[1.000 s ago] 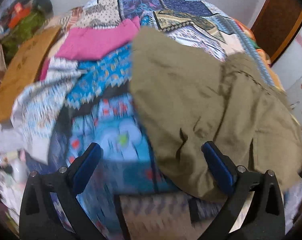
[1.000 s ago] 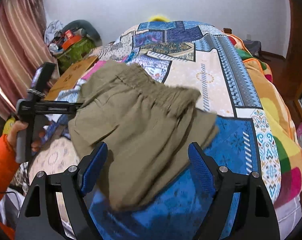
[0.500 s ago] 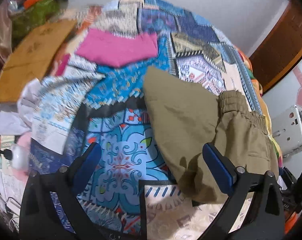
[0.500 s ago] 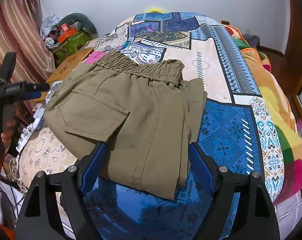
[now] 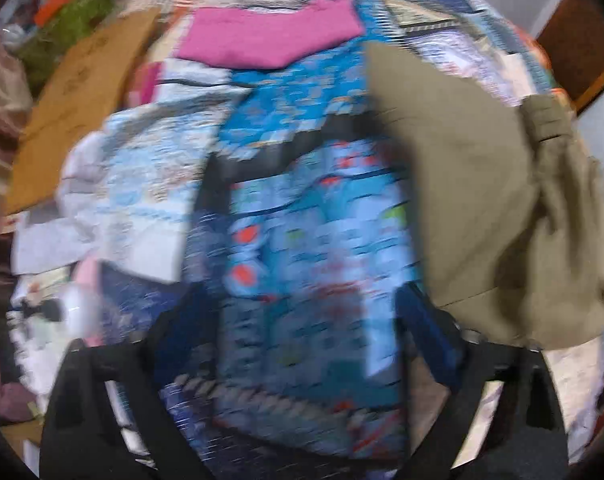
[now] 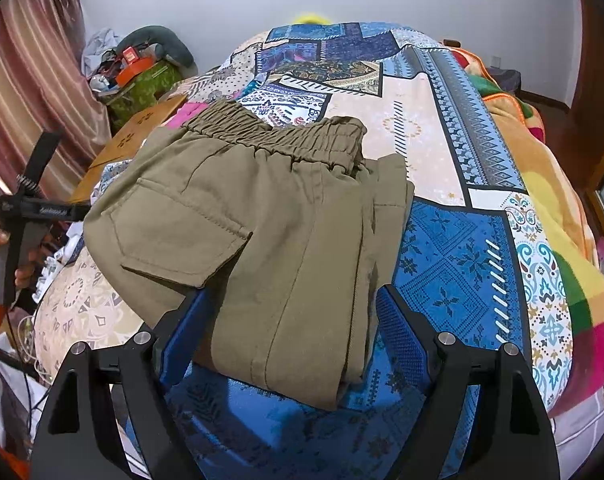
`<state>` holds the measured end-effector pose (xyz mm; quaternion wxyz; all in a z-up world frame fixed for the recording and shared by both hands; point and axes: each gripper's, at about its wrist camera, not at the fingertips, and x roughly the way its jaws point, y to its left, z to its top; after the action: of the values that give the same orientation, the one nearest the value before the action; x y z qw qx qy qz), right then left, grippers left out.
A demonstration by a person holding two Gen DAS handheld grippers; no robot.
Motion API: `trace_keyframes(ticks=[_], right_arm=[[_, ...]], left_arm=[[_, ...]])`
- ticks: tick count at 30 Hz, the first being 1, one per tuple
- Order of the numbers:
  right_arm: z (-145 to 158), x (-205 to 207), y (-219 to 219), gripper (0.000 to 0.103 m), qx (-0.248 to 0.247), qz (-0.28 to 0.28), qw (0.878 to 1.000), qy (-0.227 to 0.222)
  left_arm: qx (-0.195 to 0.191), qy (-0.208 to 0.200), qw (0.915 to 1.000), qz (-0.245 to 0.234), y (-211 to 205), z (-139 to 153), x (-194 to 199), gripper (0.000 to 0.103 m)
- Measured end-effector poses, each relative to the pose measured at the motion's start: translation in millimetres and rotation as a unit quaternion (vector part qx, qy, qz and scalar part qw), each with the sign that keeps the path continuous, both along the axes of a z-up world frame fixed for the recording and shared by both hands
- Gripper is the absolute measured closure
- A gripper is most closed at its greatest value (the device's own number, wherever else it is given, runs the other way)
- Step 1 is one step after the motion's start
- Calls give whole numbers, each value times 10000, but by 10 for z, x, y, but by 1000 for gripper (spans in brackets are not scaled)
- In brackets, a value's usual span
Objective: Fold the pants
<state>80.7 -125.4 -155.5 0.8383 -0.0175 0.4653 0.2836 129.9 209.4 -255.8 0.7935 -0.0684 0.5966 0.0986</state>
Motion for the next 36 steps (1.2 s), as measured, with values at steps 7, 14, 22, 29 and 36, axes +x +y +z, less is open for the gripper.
trace_keyframes(ticks=[7,14,22,29,36], right_arm=[[-24,30,-17,23,121,-130,9998,83],[-10,19,-9,23,74,-130,9999,50],[-6,12,-25,23,36,-102,9999,45],[-21,8,-29,23,92,-191,9998,70],[-13,9,-26,23,54,-182,9998,41]], left_arm=[[-346,-527,9979,-114,-90,310,-9,13],[-357,-237,9977,-524,-413,56,84,12],[-288,-71,9996,42,-19,63,-240,13],[-544,-897,9943,-200,-231,549,-263,13],[-105,-736,9960,-492,-624,235,104,12]])
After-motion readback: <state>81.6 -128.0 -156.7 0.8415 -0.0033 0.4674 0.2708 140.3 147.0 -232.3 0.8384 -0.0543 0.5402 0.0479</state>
